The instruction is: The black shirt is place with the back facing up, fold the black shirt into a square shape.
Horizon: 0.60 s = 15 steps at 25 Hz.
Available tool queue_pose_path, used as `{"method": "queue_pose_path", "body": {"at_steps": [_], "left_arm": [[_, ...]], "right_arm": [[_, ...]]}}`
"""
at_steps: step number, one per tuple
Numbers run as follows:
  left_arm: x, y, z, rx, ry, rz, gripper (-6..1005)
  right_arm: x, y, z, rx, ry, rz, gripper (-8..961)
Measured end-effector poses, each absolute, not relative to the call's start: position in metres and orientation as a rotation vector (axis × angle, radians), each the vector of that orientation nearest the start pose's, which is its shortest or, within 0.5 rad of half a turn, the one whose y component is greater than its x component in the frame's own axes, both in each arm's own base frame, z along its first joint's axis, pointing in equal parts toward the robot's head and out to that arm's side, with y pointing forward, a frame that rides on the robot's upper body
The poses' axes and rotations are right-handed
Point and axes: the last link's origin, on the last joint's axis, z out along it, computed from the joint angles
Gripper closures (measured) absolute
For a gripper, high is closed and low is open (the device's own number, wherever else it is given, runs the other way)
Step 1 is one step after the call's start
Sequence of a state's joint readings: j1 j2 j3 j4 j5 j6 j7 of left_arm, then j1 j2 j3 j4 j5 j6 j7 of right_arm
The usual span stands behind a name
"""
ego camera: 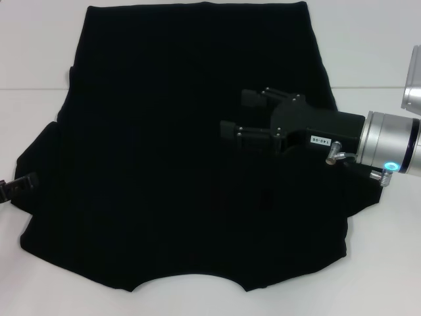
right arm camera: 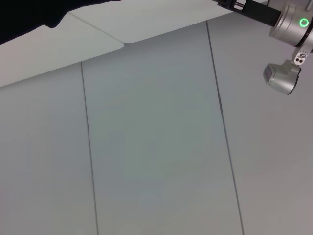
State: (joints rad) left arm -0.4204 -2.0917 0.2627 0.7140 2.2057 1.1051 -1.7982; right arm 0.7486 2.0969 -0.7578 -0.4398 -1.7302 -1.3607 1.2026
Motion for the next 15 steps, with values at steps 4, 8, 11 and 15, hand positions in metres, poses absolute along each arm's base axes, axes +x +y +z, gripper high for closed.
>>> {"method": "queue_pose_path", "body": {"at_steps": [4, 8, 11, 15], "left_arm": [[-0.395, 0.3214, 0.0664, -1.789, -1.398, -0.499, 127], [-0.3948, 0.3236, 0.0704, -1.785, -1.424, -0.47, 127], [-0.3939, 0.3252, 0.0716, -1.785, -1.429, -0.465, 128], [-0.3919, 0.3273, 0.0693, -1.803, -1.423, -0.452, 128]], "right_arm": [[0.1854, 0.3871, -0.0327, -2.62, 0.408, 0.926, 38], [0.1855, 0.3872, -0.0321, -2.62, 0.407, 0.927, 38], [0.1854, 0.3871, -0.032, -2.62, 0.406, 0.928, 37], [0.1854, 0.387, -0.0318, -2.62, 0.406, 0.93, 37]]}}
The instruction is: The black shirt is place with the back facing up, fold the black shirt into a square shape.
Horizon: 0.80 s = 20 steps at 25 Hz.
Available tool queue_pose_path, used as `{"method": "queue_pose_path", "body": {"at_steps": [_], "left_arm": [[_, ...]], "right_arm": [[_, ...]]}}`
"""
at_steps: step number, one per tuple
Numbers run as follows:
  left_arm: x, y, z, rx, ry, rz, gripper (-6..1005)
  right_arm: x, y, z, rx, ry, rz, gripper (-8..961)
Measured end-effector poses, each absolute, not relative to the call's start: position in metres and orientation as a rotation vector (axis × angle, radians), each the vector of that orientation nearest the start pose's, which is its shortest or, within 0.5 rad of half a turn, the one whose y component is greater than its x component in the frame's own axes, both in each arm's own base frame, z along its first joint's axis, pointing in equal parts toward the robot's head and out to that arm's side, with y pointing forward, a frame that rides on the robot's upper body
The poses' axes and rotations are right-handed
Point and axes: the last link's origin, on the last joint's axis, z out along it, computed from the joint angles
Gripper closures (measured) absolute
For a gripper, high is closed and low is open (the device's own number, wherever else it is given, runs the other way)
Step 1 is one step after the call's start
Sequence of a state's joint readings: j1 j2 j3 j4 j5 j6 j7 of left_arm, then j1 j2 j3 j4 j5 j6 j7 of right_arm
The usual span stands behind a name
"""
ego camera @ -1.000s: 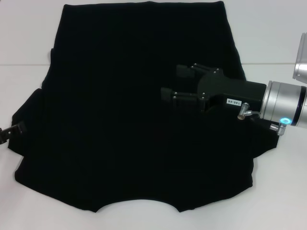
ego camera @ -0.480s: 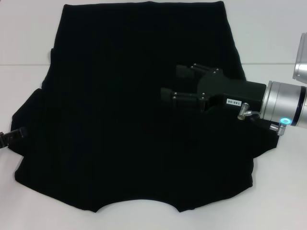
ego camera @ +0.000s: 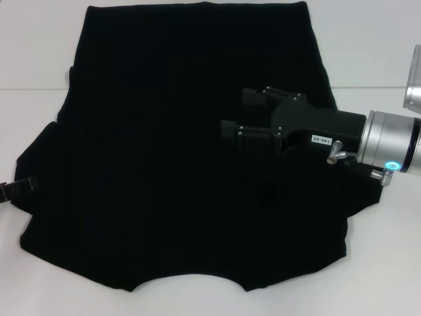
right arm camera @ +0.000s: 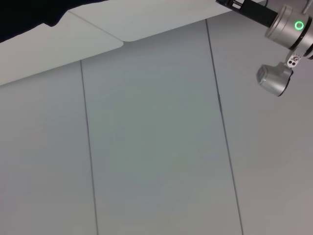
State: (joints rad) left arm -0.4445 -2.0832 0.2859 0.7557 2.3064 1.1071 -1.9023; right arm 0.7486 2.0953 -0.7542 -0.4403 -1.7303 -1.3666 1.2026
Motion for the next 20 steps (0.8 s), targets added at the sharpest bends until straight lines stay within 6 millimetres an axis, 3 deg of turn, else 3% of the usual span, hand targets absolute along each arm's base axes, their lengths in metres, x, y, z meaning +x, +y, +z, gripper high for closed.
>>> {"method": "queue_pose_path", "body": {"at_steps": [18, 20], "left_arm": [[-0.3894, 0.3278, 0.0626, -1.829, -1.42, -0.439, 128], [-0.3894, 0.3277, 0.0624, -1.831, -1.419, -0.438, 169]], "right_arm": [[0.1869, 0.3863, -0.0319, -2.618, 0.411, 0.929, 37], [0.187, 0.3862, -0.0319, -2.618, 0.412, 0.929, 37]]}}
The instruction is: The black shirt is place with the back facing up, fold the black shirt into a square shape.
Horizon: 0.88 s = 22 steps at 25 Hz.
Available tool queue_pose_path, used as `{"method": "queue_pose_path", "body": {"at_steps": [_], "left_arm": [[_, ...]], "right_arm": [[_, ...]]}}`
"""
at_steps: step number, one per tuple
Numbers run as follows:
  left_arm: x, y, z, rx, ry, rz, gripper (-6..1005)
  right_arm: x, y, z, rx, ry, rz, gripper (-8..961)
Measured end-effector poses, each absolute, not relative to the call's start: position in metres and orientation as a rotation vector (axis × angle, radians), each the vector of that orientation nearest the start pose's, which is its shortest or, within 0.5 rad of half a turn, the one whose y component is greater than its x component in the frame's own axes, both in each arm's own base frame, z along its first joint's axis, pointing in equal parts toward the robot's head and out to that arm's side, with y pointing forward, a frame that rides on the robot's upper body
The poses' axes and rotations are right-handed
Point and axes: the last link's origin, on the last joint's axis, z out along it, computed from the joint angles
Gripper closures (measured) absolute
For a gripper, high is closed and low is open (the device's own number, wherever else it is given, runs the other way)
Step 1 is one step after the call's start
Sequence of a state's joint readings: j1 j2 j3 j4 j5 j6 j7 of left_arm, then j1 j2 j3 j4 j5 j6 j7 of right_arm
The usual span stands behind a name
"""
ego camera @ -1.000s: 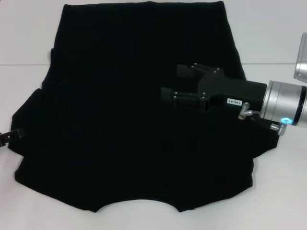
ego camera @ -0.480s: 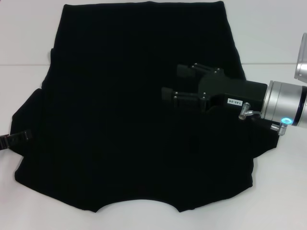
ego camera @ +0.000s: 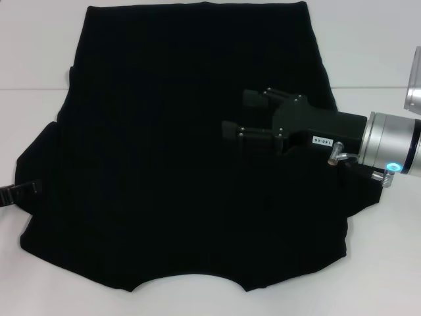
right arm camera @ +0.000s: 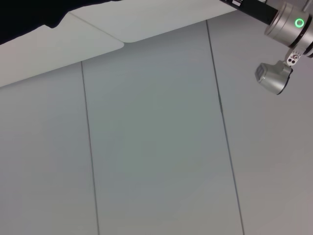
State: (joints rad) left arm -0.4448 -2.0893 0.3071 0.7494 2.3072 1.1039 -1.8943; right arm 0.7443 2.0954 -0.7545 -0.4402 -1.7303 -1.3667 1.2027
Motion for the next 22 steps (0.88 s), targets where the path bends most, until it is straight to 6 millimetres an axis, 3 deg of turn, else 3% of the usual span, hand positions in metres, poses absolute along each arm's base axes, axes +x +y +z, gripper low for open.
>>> {"method": "queue_pose_path", "body": {"at_steps": [3, 6, 17, 22], "left_arm": [[-0.39, 0.3273, 0.0621, -1.836, -1.418, -0.428, 230], [-0.3903, 0.327, 0.0618, -1.838, -1.418, -0.422, 398], [-0.3908, 0.3271, 0.0617, -1.844, -1.407, -0.413, 661], [-0.3903, 0.3292, 0.0626, -1.842, -1.392, -0.412, 924]], "right_arm": [[0.1871, 0.3861, -0.032, -2.619, 0.412, 0.928, 37], [0.1871, 0.3861, -0.032, -2.619, 0.412, 0.928, 37], [0.1866, 0.3864, -0.0319, -2.619, 0.41, 0.929, 37], [0.1874, 0.3863, -0.0315, -2.616, 0.414, 0.93, 37]]}}
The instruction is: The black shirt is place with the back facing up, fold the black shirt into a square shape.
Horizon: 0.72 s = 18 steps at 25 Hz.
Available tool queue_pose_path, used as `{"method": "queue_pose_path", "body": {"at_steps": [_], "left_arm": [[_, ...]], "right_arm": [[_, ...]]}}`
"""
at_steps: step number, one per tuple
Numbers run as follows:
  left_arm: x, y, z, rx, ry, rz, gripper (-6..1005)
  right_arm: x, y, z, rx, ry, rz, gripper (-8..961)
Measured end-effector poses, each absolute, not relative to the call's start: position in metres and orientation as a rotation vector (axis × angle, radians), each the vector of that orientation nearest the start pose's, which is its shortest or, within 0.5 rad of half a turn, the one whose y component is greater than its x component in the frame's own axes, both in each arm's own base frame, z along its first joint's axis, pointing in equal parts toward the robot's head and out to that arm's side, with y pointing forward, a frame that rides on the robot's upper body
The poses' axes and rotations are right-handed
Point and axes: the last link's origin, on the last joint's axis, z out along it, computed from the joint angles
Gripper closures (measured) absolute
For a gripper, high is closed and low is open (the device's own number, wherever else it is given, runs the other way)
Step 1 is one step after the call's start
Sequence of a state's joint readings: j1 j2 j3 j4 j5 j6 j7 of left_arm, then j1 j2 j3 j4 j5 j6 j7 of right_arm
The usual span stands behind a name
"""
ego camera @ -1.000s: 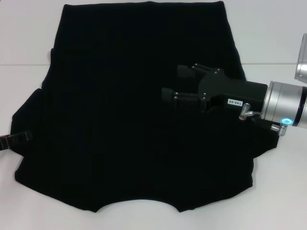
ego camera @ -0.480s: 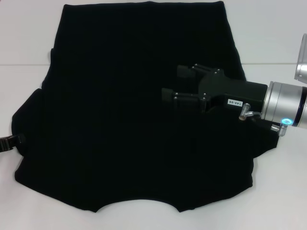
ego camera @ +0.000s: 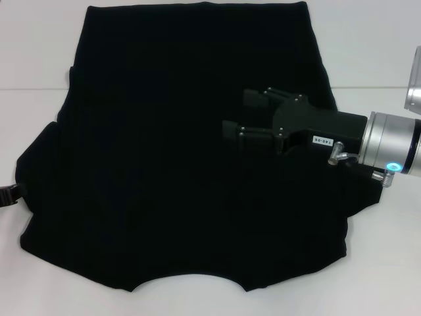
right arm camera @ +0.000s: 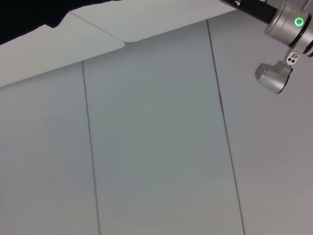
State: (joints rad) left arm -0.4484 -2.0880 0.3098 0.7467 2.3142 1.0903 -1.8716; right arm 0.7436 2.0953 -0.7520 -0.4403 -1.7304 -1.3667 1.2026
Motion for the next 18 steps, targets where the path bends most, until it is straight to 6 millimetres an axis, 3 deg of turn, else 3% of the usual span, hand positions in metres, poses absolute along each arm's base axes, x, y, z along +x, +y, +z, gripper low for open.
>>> {"method": "queue_pose_path", "body": {"at_steps": [18], "left_arm": [[-0.406, 0.32, 0.08, -1.719, -1.408, -0.439, 962]], "right_arm": [[0.189, 0.386, -0.032, -2.612, 0.42, 0.927, 37]]}}
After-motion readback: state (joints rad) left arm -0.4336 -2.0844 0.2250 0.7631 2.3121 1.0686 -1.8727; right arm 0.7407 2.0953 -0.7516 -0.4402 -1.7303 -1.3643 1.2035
